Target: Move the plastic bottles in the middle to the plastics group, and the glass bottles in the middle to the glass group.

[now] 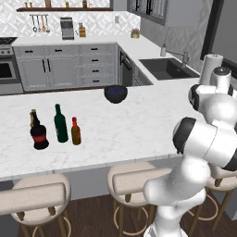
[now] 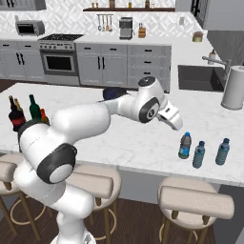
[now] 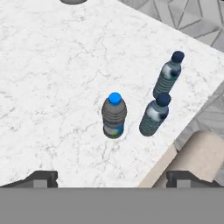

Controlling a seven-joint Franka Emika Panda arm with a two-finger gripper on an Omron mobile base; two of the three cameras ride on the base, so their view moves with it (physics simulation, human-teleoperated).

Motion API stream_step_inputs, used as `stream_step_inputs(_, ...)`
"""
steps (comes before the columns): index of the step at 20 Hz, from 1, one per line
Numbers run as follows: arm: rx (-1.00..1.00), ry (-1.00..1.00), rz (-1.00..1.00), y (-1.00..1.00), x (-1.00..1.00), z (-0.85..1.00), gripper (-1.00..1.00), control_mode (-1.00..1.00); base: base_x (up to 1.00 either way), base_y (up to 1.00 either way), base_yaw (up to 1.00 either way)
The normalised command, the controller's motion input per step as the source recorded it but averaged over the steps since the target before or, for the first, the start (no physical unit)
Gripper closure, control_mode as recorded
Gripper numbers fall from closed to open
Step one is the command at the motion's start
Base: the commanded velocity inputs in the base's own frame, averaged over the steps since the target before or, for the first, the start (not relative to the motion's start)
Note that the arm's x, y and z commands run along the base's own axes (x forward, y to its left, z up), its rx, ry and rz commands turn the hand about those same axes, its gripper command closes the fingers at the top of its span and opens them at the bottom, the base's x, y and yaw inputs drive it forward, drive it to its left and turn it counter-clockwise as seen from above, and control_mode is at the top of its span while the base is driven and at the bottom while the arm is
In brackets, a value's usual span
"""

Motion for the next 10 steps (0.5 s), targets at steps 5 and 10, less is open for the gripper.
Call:
stream_step_inputs(5, -0.14, 0.00, 0.59, 1.00, -0.69, 0.00, -1.00, -1.00, 0.00, 0.00, 0.00)
stream_step_inputs(10, 0.00, -0.03, 0.29, 0.18, -0.65, 0.00, -1.00, -1.00, 0.00, 0.00, 0.00)
